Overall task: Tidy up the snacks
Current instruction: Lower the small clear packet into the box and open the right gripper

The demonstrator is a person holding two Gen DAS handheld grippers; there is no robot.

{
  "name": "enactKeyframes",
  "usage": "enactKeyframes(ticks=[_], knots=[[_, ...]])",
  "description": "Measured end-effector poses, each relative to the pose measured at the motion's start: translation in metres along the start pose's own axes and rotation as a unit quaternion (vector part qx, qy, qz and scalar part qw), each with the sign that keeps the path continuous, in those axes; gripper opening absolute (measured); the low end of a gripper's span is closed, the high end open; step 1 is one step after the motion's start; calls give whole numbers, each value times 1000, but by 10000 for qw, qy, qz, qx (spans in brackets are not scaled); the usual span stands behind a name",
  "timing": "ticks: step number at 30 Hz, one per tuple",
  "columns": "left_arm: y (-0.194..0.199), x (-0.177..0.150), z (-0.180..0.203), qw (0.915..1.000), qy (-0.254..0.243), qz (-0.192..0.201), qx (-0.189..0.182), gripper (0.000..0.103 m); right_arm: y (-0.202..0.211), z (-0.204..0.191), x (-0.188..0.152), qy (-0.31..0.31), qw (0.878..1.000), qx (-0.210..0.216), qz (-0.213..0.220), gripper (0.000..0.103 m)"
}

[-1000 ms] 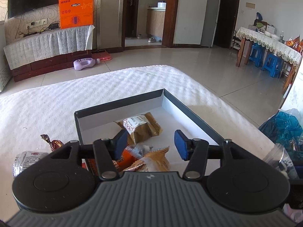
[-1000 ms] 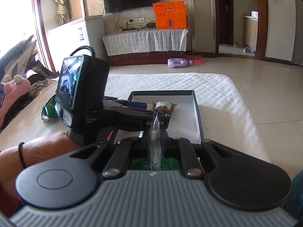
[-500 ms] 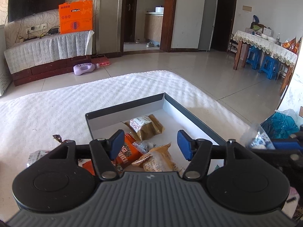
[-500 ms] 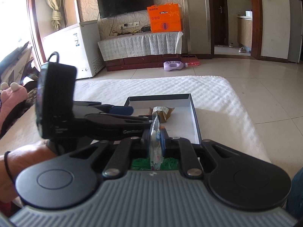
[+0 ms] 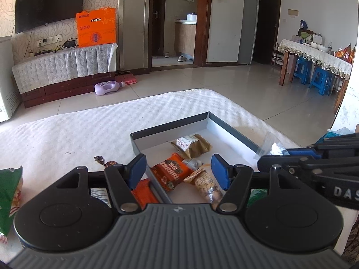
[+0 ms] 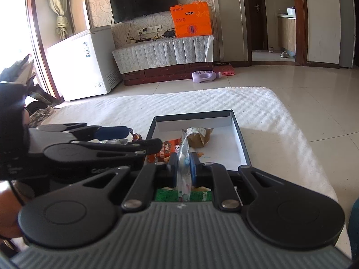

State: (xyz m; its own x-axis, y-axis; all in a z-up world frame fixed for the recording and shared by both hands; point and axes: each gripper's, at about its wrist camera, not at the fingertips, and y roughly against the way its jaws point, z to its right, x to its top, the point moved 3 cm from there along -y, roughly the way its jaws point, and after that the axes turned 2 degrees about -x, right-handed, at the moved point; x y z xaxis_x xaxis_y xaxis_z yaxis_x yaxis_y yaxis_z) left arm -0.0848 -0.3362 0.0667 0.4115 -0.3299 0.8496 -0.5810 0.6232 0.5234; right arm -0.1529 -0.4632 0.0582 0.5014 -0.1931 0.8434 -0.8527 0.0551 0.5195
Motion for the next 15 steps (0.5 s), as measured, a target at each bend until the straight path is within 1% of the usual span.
enactKeyframes(ticks=[7,11,15], knots=[[17,-9,-22,9999,22,-50,133,70,-23,-7,0,-106,9998,-13,-171,14],[25,-13,-38,9996,67,-69,262,73,-38,-11,-3,-137,9993,-71,-340,14],[32,-17,-57,9990,153,-97,397,73,-49,-11,-7,-141,9986,-169,-475,14]])
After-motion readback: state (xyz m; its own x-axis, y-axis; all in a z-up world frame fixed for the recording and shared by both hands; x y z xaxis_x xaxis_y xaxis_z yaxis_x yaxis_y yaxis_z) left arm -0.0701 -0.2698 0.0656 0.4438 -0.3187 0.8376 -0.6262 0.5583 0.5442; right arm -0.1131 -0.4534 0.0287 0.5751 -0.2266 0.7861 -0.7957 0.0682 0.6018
